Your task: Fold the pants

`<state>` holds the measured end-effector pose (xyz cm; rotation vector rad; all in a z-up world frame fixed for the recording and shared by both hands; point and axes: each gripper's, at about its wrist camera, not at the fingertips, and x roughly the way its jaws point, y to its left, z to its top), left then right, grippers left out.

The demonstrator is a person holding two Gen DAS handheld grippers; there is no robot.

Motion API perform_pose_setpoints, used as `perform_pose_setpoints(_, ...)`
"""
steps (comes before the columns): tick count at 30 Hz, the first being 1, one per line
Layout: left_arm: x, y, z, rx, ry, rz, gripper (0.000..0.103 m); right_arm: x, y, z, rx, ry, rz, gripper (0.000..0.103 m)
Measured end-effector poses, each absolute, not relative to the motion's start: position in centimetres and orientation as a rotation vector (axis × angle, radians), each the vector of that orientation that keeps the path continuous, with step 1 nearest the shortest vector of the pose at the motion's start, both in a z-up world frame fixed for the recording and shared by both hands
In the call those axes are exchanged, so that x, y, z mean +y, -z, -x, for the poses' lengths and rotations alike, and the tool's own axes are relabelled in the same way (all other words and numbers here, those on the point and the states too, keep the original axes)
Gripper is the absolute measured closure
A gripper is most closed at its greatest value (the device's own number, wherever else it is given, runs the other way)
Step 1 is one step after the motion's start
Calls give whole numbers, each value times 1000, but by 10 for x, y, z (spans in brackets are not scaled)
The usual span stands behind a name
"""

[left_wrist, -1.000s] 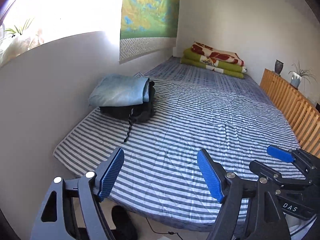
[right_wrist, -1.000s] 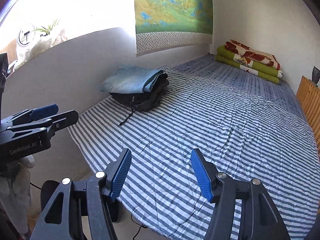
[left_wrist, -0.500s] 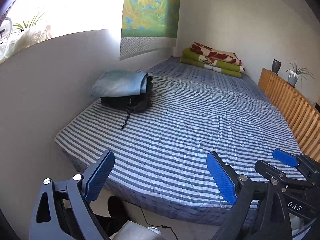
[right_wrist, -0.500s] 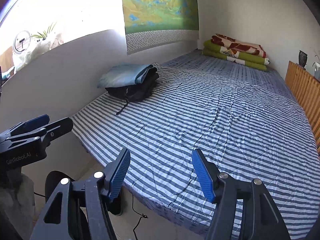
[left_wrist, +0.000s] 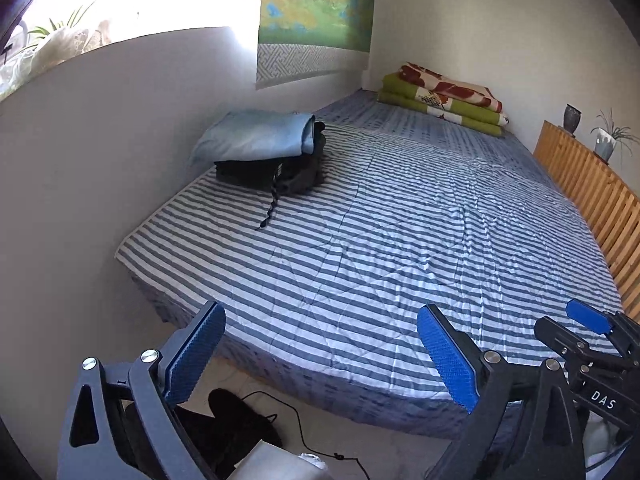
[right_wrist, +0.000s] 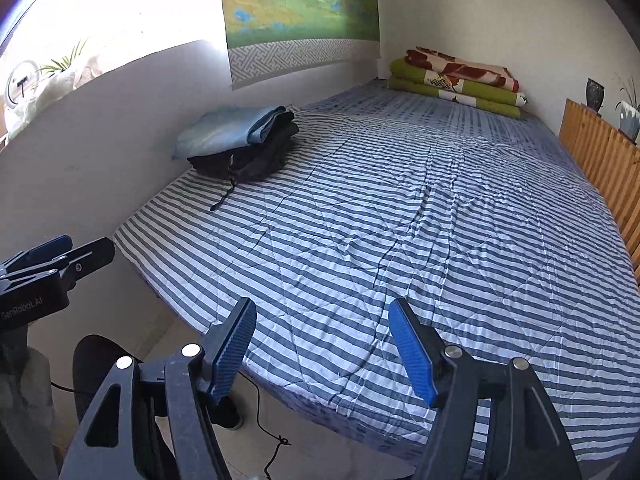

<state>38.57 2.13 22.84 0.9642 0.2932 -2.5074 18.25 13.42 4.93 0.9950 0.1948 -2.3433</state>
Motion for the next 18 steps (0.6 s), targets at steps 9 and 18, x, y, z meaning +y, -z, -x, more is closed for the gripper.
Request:
perform_pose_setpoints(9, 15, -224, -382, 300, 2489, -953, 5, 129, -50, -185, 251, 2354, -963, 38)
perform_pose_setpoints(18, 16, -220, -375, 297, 2498, -959, 5, 131, -47, -182, 261, 2357, -977, 38)
